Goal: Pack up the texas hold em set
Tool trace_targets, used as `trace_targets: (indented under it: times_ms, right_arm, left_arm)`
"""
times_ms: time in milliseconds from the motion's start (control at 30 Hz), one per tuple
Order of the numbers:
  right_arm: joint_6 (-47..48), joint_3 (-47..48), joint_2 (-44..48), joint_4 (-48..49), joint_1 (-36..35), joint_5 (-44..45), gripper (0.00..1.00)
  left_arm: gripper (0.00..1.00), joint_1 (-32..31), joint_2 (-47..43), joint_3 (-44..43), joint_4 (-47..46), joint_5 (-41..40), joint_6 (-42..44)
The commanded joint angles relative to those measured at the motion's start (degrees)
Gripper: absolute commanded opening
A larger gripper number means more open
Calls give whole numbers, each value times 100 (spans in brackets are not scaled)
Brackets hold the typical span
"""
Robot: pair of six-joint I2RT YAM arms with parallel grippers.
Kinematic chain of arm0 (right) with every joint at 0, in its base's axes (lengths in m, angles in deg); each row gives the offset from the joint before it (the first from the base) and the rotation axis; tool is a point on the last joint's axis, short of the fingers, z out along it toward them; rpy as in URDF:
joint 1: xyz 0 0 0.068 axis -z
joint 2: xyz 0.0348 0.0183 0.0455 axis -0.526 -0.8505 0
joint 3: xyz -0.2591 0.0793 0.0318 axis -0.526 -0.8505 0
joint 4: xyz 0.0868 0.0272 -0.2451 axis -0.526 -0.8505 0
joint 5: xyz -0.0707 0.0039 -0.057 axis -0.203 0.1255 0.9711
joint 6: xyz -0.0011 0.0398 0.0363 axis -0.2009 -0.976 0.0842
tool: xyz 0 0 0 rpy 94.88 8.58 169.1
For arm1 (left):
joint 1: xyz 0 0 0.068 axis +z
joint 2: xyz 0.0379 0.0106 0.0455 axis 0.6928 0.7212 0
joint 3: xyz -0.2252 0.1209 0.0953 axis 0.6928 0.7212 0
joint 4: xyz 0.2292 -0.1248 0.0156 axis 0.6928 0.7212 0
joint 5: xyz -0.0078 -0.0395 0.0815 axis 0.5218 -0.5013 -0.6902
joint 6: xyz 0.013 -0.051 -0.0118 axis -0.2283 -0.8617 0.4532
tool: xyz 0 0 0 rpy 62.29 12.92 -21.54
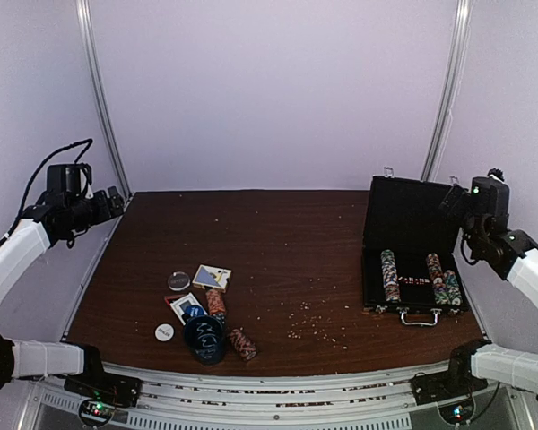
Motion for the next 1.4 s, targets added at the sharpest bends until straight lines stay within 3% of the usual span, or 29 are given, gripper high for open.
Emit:
trace_targets:
  times_ms: [0, 233, 367, 700, 833, 967, 1033, 1133, 1367]
  right_arm:
    - [-8, 298, 311, -718, 17, -601, 100]
    - [-196, 480, -12, -1514, -98, -2018, 100]
    - [-541, 424, -284, -1787, -736, -2121, 100]
    - [-1439, 109, -735, -1437, -2372, -2291, 100]
    - [-1513, 237, -1066, -1364, -2630, -2440, 98]
    - [-1311, 267, -1291, -1319, -2717, -2410, 99]
    - [-1092, 233, -1364, -1214, -2728, -2487, 99]
    - [-668, 73, -1511, -958, -2725, -2509, 99]
    - [-314, 105, -1721, -1000, -2767, -2458, 98]
  left_arm:
    - [98, 34, -48, -9, 364, 483, -185]
    - [98, 18, -235, 288, 626, 1788, -56]
    - [94, -268, -255, 628, 809, 2203, -105]
    - [93, -2350, 726, 765, 903, 1654, -837]
    - [90, -2519, 976, 773, 794, 1685, -1540]
    - [87, -2658, 1374, 360, 1218, 1293, -1467]
    - [86, -2905, 1568, 167, 1293, 1175, -1473]
    - [77, -3231, 1883, 191, 1037, 1466, -1694]
    - [76, -4001, 2343, 54, 855, 1518, -2413]
